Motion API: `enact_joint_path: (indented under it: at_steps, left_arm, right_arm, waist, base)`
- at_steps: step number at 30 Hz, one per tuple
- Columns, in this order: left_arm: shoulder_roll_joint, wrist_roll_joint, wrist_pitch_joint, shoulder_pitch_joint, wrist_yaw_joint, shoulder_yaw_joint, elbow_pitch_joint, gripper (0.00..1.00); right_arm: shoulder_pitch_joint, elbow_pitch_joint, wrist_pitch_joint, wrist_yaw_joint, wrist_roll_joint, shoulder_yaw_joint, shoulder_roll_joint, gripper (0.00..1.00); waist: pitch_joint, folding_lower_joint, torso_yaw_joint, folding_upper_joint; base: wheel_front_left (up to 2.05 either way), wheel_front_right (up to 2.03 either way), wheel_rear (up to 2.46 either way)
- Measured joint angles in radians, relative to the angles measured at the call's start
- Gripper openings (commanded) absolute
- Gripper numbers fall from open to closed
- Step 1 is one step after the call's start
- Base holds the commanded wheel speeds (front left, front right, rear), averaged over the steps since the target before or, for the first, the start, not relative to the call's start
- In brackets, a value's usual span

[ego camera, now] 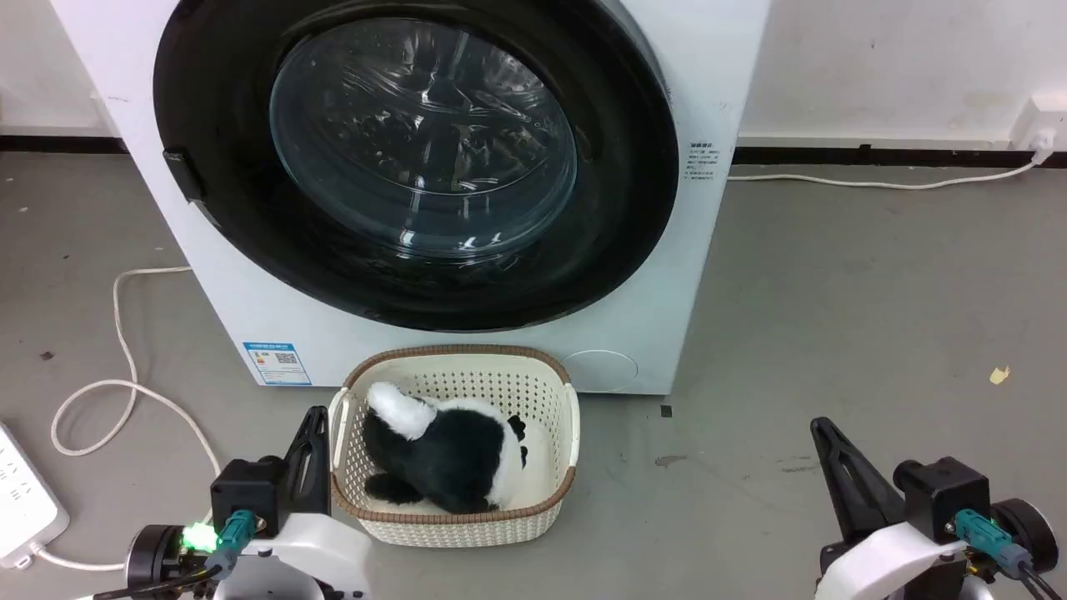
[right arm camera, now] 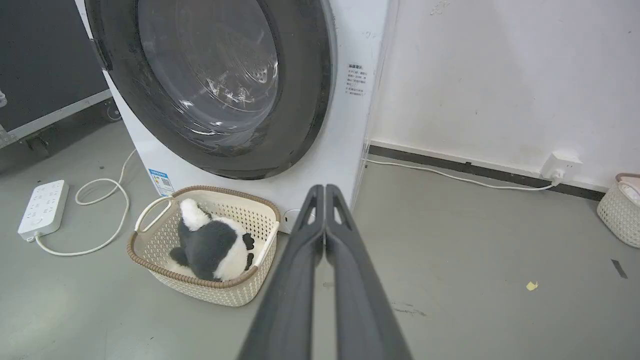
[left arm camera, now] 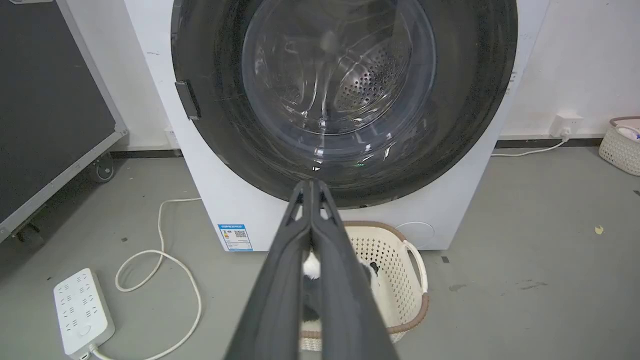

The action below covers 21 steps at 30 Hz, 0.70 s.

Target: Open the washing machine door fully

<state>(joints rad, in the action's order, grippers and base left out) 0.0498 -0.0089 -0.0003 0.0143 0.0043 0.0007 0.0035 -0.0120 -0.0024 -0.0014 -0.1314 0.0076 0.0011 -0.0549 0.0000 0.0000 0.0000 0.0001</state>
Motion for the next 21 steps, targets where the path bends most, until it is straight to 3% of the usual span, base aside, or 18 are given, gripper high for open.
enact_joint_path:
  at_steps: [21]
  left_arm:
    - [0.000,0.000,0.000,0.000,0.000,0.000,0.000,0.00]
  right_arm:
    - [0.000,0.000,0.000,0.000,0.000,0.000,0.000,0.00]
  waist:
    - [0.000,0.0000,0.000,0.0000]
  base:
    - [0.00,0.00,0.00]
